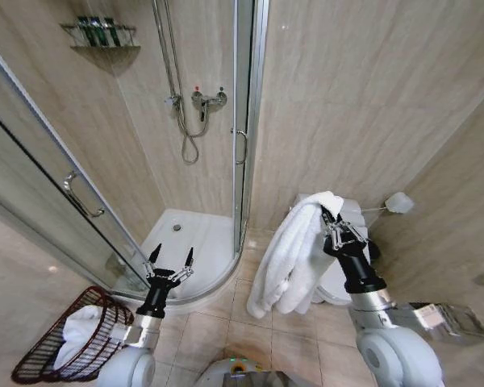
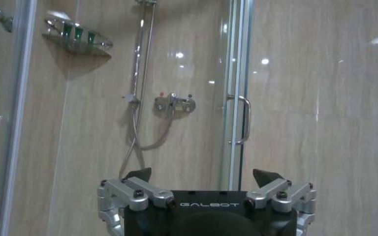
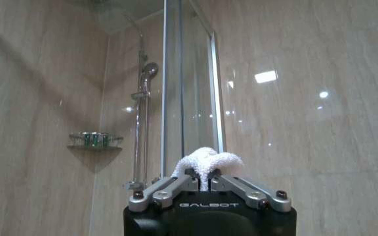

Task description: Discard the used towel into the hamper.

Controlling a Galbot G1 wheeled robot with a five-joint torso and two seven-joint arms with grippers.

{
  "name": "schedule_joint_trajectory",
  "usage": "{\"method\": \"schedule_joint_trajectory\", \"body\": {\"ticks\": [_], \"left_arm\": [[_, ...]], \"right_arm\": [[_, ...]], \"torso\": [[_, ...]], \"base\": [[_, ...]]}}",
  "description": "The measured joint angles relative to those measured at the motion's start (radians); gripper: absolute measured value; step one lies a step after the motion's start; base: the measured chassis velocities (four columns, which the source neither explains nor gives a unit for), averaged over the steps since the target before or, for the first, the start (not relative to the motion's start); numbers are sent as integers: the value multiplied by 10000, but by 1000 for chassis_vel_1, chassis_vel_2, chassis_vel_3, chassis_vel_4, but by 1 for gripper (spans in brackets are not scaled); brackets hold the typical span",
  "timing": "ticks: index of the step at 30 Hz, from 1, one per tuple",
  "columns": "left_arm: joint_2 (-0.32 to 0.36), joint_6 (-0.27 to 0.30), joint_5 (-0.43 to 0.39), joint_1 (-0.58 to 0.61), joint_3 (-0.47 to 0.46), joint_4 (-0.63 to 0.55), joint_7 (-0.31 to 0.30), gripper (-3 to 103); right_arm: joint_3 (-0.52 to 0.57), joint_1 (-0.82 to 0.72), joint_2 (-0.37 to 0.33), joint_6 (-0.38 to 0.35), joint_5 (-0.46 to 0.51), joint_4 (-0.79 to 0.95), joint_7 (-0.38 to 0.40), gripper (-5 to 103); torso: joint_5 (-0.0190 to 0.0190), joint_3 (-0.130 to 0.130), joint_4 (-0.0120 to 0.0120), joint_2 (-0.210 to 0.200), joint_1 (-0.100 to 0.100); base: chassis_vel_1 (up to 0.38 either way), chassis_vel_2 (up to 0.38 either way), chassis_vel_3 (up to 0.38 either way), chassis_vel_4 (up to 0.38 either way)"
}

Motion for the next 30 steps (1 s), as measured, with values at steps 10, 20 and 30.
{"method": "schedule_joint_trajectory", "body": {"ticks": [10, 20, 30], "left_arm": [[0, 0, 0, 0, 0, 0, 0, 100], [0, 0, 0, 0, 0, 0, 0, 100], [0, 0, 0, 0, 0, 0, 0, 100]], "right_arm": [[15, 23, -14, 1, 18, 0, 10, 4], [18, 33, -14, 8, 20, 0, 11, 4], [24, 18, -18, 25, 22, 0, 12, 4]], "torso": [[0, 352, 0, 669, 315], [0, 494, 0, 938, 440], [0, 468, 0, 892, 418]], "base": [[0, 0, 0, 0], [0, 0, 0, 0], [0, 0, 0, 0]]}}
